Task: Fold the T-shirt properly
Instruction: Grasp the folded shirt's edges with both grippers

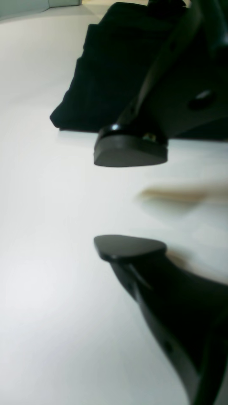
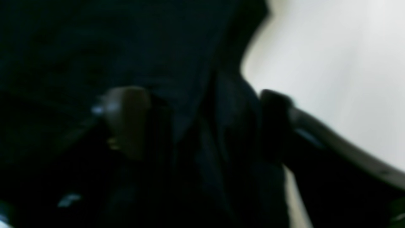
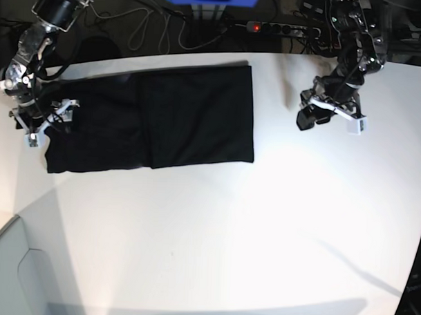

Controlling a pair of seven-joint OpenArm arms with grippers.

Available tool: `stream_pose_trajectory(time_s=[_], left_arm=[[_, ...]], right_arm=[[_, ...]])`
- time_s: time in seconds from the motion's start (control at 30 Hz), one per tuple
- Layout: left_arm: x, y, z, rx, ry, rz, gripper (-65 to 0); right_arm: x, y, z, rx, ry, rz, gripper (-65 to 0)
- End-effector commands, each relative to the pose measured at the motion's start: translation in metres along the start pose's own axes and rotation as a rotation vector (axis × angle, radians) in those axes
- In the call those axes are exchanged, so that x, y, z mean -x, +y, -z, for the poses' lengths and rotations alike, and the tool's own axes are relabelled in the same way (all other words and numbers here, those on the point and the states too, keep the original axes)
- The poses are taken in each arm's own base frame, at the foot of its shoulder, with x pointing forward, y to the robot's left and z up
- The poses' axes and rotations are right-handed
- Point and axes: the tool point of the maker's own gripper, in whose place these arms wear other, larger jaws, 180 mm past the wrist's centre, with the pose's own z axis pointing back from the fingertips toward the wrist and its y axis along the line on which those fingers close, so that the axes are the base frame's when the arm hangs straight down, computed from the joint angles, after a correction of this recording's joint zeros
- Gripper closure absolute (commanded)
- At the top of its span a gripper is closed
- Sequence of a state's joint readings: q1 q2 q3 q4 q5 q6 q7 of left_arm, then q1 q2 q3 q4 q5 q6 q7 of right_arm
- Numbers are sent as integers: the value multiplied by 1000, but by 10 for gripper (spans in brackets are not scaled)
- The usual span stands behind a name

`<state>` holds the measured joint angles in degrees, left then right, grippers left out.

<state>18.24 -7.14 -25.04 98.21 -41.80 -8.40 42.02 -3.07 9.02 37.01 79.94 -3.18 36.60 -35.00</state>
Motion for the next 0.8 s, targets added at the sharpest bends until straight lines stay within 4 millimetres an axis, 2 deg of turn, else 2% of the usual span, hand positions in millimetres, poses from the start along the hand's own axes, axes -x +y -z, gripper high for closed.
stream_pose_trajectory(time_s=[0.0, 0.13, 0.27, 0.37, 0.47, 0.63, 0.77], left_arm=[[-10, -5, -2, 21, -35, 12, -323], [-10, -4, -3, 17, -36, 10, -323], [-9, -5, -2, 19, -34, 11, -323], [-8, -7, -1, 25, -32, 10, -323], [-1, -24, 7, 67, -9, 19, -323], [9, -57, 21, 148, 25, 47, -323], [25, -70, 40, 190, 87, 38, -323]], right_arm=[[14, 4, 1, -36, 65, -50, -376], [34, 9, 10, -68, 109, -5, -195], [35, 10, 11, -72, 114, -7, -10], [20, 7, 3, -47, 80, -46, -6], [3, 5, -12, -11, 34, -102, 0], [-29, 25, -26, -6, -39, -216, 0], [-47, 49, -35, -33, -83, -306, 0]])
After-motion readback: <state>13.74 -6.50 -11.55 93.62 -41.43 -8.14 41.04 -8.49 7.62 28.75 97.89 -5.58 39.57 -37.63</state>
